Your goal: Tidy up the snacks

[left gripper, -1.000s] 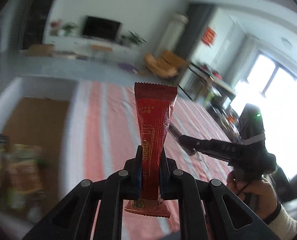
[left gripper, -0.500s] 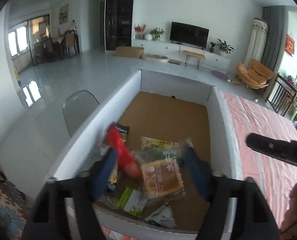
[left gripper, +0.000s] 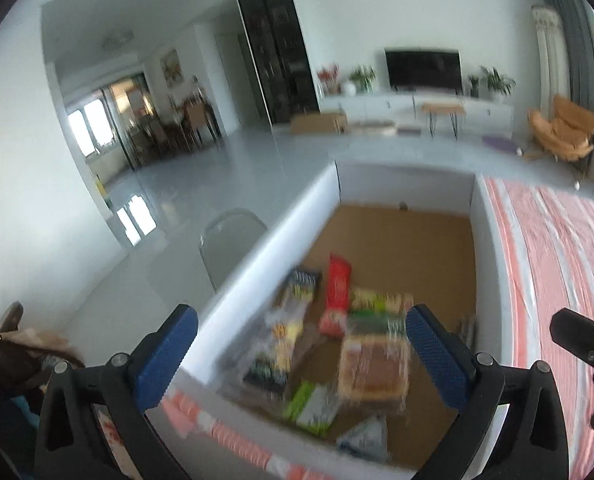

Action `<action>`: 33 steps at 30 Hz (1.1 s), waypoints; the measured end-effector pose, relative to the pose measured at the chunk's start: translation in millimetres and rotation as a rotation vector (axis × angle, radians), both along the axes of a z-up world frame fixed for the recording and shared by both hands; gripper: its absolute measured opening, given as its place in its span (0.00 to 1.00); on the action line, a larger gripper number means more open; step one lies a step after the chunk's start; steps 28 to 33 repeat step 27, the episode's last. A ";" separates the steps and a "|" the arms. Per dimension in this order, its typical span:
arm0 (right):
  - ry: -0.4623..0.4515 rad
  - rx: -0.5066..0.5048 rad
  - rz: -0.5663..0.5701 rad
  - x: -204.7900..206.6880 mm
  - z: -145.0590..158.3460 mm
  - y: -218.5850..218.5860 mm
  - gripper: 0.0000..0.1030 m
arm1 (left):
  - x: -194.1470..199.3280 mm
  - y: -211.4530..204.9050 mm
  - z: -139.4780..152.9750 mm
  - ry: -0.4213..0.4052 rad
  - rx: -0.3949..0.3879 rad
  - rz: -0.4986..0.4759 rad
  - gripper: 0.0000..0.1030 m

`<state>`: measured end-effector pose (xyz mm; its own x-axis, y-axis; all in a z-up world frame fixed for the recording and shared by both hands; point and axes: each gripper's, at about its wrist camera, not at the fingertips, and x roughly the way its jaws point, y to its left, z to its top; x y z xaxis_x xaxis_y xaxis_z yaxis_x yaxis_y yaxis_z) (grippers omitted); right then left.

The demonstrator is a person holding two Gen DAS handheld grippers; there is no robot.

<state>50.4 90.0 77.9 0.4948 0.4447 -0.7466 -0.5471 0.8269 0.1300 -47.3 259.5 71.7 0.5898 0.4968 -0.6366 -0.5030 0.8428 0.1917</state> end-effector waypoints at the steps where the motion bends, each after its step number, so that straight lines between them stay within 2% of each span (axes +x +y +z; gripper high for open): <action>1: 0.021 -0.021 0.004 -2.2 -2.2 3.3 0.77 | -3.9 -3.0 0.5 0.009 -0.018 -0.010 1.00; 5: 0.031 -0.042 0.024 -12.2 0.1 13.3 0.77 | -5.2 6.8 -7.3 0.064 -0.124 -0.028 1.00; 8: 0.013 -0.056 0.046 -22.4 4.9 20.6 0.77 | -8.1 15.3 -10.3 0.070 -0.199 -0.035 1.00; 15: -0.036 -0.108 0.065 -28.5 7.2 30.9 0.77 | -10.4 20.7 -3.2 0.056 -0.155 -0.017 1.00; 21: -0.021 -0.112 0.063 -24.3 2.4 30.8 0.77 | -7.1 25.7 -9.6 0.075 -0.170 0.005 1.00; 25: -0.007 -0.113 0.055 -21.4 -1.4 30.5 0.77 | -7.4 28.9 -12.6 0.072 -0.213 -0.008 1.00; 33: -0.001 -0.110 0.053 -19.9 -2.9 29.7 0.77 | -7.6 27.4 -11.7 0.067 -0.194 -0.006 1.00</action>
